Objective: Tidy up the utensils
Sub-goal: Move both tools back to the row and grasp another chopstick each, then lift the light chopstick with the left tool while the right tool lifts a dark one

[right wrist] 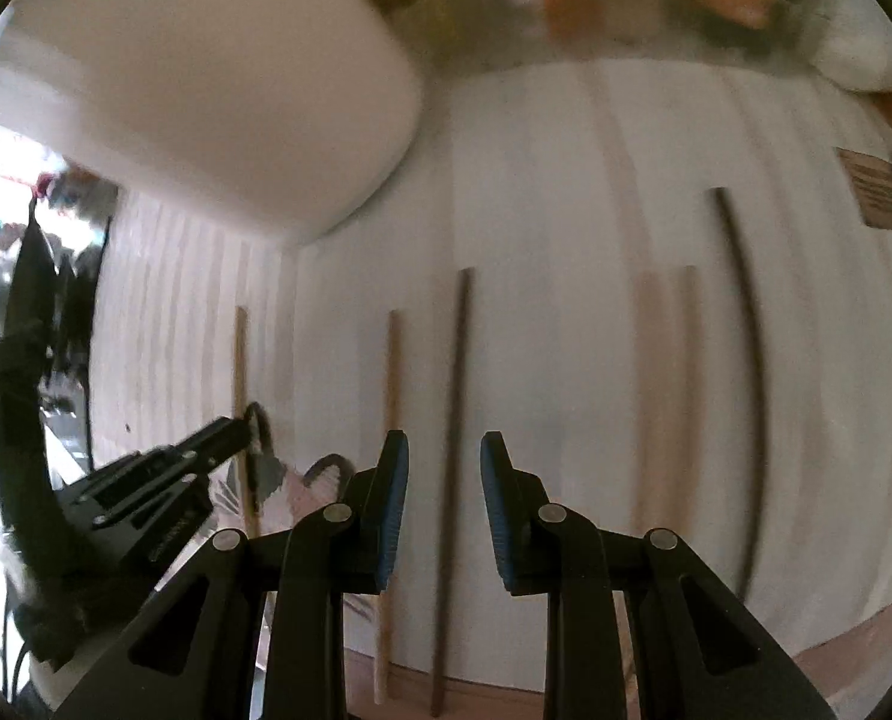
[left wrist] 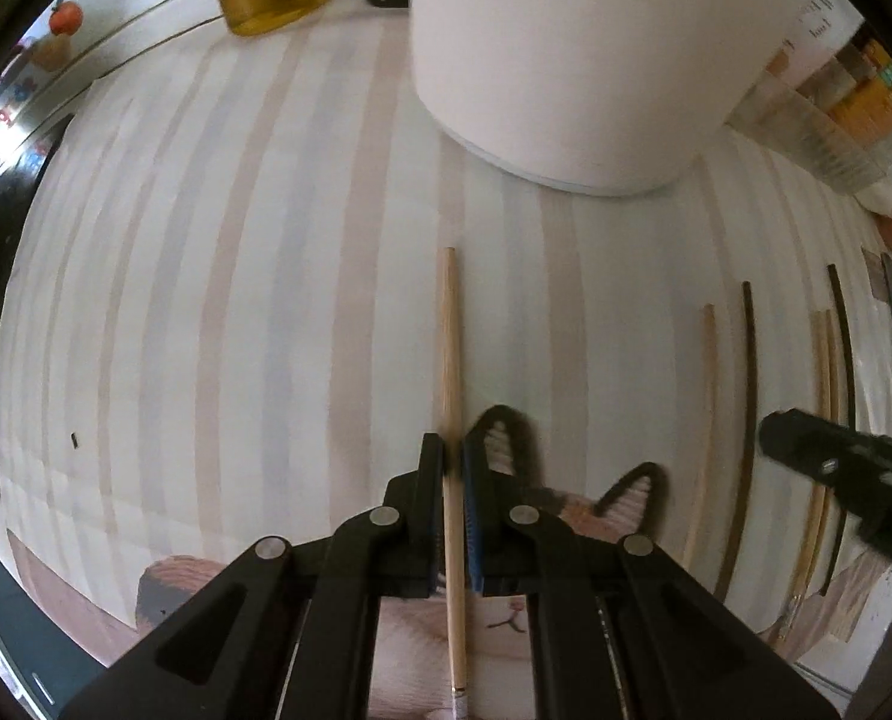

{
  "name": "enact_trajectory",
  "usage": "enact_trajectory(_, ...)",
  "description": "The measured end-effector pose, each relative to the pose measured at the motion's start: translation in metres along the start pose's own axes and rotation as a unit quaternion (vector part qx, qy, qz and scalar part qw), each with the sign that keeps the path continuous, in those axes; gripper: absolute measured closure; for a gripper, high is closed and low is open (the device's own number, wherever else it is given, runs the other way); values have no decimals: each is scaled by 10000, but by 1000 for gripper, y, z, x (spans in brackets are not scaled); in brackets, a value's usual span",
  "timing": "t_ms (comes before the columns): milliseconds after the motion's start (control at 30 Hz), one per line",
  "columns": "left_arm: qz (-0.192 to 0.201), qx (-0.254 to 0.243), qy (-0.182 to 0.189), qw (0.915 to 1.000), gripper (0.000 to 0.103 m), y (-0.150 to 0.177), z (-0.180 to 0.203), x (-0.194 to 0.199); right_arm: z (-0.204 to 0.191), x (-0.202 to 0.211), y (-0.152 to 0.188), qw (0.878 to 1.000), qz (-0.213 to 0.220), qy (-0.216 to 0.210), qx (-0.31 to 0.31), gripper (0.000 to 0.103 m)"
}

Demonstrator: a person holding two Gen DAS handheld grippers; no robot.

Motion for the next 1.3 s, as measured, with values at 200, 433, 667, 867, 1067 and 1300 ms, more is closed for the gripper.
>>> enact_trajectory(200, 14, 59, -1, 10000, 99, -13, -11, 1, -11, -21, 8, 9957, -213, 731, 536, 97)
enact_trajectory(433, 22, 89, 12, 10000, 99, -8, -13, 6, 3, -19, 12, 9931, -433, 823, 708, 98)
enact_trajectory(667, 40, 51, -26, 10000, 99, -2, -16, 2, 9, -21, 9, 9930, -496, 818, 690, 98)
enact_trajectory(867, 28, 26, -18, 10000, 99, -2, -12, 1, 17, -21, 9, 9947, -464, 755, 528, 98)
enact_trajectory(1067, 24, 6, -20, 10000, 99, -4, -12, 0, 19, -18, 13, 9940, -408, 869, 530, 98)
enact_trajectory(1300, -3, 14, 66, 10000, 99, -9, -7, -1, 8, -22, 18, 9944, -220, 882, 547, 98)
Point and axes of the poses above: each gripper's, at about its wrist camera, not at the fingertips, and x roughly against the way its jaws point, z to its right, y to its underside, the point moved 7 cm from there along -x, roughly the way its jaws point, and after that the axes turned 1 degree about z, right-handed, at the moved point
